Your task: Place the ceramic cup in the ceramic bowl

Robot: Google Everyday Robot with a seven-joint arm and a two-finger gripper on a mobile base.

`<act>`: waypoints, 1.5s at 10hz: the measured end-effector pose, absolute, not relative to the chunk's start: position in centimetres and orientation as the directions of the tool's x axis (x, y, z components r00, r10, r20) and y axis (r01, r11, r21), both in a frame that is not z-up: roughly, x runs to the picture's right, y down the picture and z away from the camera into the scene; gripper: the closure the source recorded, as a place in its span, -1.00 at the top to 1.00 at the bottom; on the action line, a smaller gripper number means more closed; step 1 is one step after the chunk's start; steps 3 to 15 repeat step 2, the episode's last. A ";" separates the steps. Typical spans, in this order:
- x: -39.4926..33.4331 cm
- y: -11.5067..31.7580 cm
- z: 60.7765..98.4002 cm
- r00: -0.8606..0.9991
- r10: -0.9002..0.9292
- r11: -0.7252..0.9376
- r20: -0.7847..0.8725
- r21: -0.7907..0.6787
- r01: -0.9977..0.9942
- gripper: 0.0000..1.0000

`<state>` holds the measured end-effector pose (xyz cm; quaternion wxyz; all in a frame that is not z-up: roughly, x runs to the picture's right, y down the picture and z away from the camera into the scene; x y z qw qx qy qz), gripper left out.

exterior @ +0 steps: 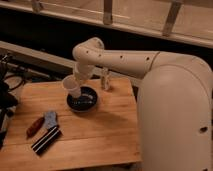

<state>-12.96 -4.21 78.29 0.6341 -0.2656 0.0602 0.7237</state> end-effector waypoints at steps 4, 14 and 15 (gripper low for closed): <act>-12.3 -4.6 79.5 -0.045 0.881 -0.184 -0.471 -0.253 -0.950 -0.88; -12.3 -4.6 79.5 -0.045 0.881 -0.184 -0.471 -0.253 -0.950 -0.88; -12.3 -4.6 79.5 -0.045 0.881 -0.184 -0.471 -0.253 -0.950 -0.88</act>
